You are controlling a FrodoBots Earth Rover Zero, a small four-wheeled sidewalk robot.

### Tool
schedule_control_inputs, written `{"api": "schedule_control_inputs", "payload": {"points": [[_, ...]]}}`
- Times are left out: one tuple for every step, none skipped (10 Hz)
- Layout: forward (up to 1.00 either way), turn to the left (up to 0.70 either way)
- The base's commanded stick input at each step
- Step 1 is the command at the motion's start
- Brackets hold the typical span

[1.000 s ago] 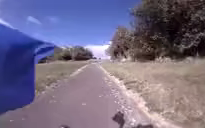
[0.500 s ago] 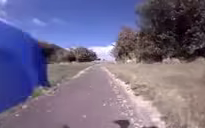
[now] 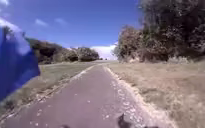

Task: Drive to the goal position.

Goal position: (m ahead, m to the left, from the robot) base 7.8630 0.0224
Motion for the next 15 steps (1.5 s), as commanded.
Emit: {"api": "schedule_control_inputs", "payload": {"points": [[0.7,0.26],[0.7,0.32],[0.7,0.0],[0.7,0.0],[0.7,0.0],[0.7,0.0],[0.7,0.0],[0.7,0.13],[0.7,0.29],[0.7,0.35],[0.7,0.35],[0.7,0.32],[0.7,0.24],[0.7,0.17],[0.7,0.09]]}}
